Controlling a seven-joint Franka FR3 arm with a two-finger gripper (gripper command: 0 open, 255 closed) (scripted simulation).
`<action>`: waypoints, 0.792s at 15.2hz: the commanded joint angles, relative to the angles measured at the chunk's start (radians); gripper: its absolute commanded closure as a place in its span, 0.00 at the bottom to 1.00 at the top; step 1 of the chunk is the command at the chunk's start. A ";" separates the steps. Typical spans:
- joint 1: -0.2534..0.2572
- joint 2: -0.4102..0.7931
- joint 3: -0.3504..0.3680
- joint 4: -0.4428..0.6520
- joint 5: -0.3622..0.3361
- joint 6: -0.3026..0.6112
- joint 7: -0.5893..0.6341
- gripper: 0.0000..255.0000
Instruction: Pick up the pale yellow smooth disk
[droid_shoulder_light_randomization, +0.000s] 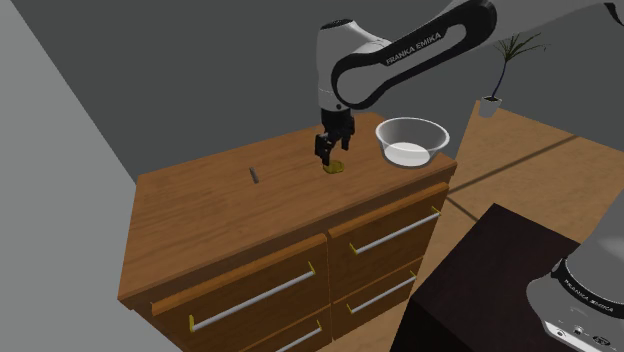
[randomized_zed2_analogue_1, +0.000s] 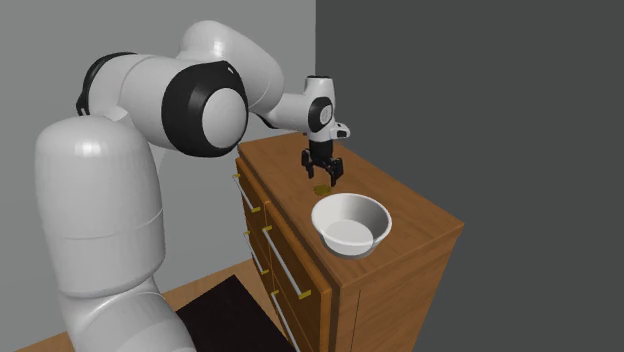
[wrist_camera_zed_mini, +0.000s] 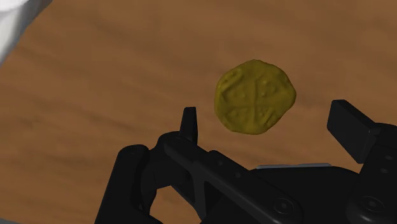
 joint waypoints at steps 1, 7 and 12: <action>0.002 0.015 0.000 -0.005 -0.004 0.020 0.005 0.00; 0.004 0.041 -0.003 -0.034 -0.013 0.074 0.012 0.00; 0.004 0.042 -0.003 -0.032 -0.013 0.073 0.012 1.00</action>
